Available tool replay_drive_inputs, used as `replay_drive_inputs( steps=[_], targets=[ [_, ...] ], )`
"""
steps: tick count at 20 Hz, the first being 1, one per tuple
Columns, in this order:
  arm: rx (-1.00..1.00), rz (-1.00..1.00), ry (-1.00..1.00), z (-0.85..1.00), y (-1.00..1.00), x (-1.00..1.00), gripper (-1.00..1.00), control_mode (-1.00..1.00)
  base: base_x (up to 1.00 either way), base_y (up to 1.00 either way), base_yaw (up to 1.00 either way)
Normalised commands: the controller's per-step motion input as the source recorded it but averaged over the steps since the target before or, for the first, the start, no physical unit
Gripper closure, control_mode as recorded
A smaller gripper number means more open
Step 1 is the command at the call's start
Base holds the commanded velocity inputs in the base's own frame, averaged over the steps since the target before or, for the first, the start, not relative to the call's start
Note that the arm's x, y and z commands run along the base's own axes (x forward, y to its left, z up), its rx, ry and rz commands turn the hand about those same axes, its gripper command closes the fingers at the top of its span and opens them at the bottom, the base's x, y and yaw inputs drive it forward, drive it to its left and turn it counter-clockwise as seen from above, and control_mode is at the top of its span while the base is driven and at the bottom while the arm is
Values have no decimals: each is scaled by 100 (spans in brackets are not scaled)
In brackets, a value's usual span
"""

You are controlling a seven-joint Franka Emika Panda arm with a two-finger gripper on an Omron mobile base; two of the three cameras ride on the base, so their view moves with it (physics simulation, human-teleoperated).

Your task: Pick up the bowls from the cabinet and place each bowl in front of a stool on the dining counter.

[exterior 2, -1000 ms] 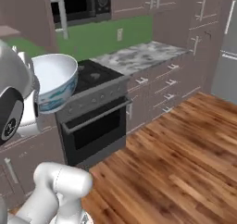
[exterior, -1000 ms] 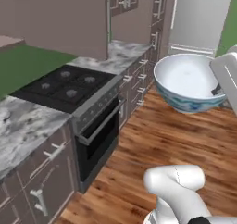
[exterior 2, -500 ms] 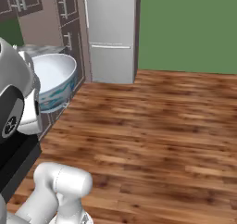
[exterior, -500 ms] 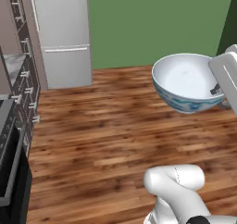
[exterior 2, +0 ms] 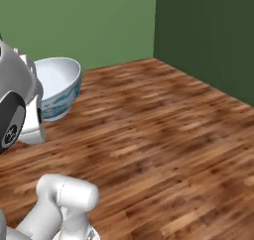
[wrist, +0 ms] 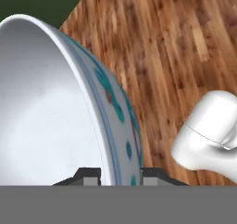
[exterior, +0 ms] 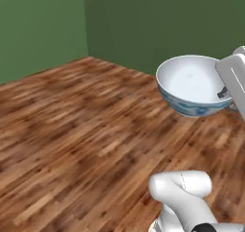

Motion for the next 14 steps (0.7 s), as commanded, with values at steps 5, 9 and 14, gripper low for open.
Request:
replay_drive_inputs(
  steps=[5,9,14],
  targets=[
    [0,0,0,0,0,0,100,100,0,0,-99],
    [0,0,0,0,0,0,100,100,0,0,-98],
    [0,0,0,0,0,0,100,100,0,3,-96]
  ],
)
